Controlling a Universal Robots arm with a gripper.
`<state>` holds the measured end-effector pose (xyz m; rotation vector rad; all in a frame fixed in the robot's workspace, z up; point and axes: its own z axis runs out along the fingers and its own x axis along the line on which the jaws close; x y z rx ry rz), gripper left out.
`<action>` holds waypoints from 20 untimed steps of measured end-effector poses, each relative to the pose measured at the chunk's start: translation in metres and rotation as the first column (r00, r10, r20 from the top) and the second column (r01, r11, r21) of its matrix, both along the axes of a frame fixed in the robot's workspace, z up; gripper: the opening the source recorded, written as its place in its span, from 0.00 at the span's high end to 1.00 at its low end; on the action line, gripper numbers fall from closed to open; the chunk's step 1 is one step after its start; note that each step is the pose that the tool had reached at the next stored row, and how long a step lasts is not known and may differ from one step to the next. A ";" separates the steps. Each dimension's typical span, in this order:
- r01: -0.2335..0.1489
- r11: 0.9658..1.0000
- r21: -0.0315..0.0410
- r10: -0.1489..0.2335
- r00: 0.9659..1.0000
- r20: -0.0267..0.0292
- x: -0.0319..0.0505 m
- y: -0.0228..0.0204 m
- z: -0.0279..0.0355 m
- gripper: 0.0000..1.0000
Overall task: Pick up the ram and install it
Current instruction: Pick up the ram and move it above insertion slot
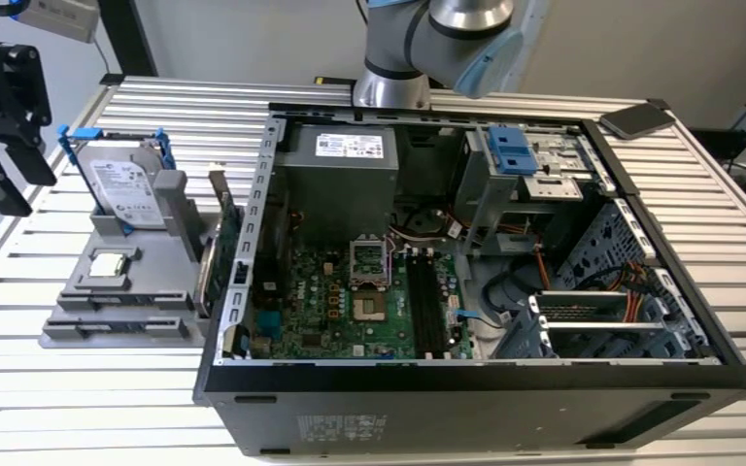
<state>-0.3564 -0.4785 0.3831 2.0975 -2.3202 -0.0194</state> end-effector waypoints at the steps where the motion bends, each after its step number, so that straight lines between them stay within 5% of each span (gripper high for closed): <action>1: 0.000 1.000 0.000 0.000 1.000 0.000 0.0000 0.0000 -0.0006 0.00; 20: 0.000 1.000 -0.006 0.000 1.000 0.000 0.0000 0.0000 -0.0170 0.00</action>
